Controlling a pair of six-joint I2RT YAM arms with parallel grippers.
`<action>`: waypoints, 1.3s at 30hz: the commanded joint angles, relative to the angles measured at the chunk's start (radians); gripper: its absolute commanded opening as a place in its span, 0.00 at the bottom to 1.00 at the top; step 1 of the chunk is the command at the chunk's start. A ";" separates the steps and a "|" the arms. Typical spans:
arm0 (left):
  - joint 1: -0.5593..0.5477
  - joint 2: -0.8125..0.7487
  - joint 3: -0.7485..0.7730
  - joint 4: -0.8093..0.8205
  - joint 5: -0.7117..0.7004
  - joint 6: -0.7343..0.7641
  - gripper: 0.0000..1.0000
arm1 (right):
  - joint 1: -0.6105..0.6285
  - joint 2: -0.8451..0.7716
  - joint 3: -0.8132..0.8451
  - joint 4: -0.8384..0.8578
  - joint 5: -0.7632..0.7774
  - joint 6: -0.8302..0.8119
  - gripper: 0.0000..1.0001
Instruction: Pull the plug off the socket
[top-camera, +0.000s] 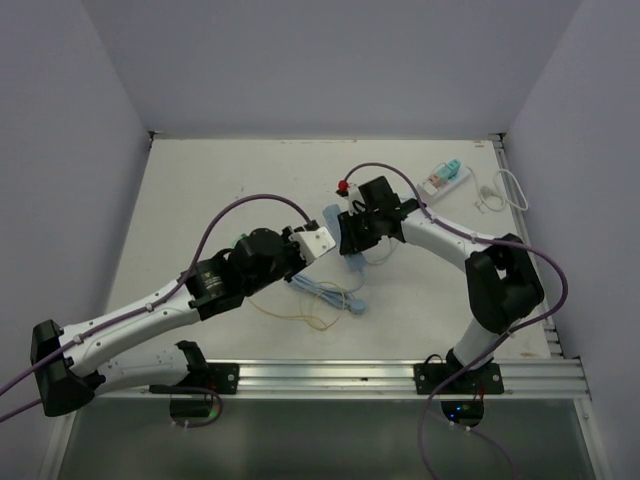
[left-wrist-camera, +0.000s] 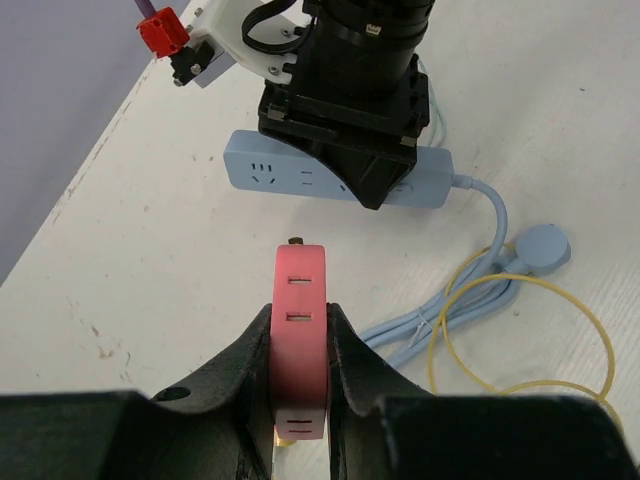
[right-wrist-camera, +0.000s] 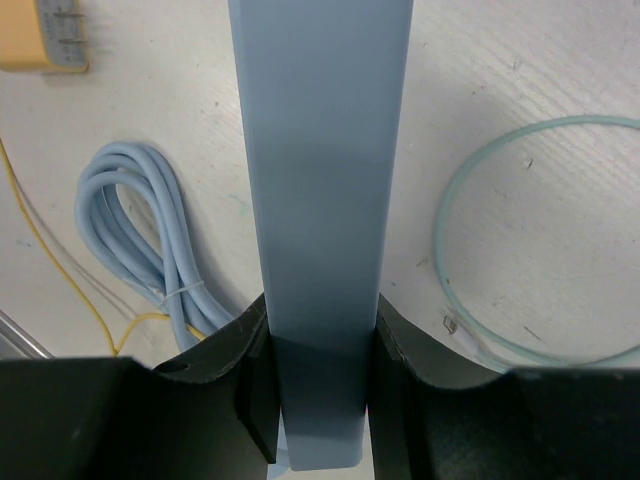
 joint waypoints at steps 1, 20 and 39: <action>-0.001 -0.015 0.023 0.052 0.002 -0.044 0.00 | 0.004 -0.015 -0.002 0.040 0.024 0.026 0.00; 0.573 0.105 -0.213 0.323 0.175 -0.688 0.13 | -0.049 -0.023 -0.178 0.386 -0.163 0.279 0.00; 0.800 0.415 -0.261 0.494 0.378 -0.828 0.40 | -0.031 0.097 -0.194 0.528 -0.226 0.370 0.00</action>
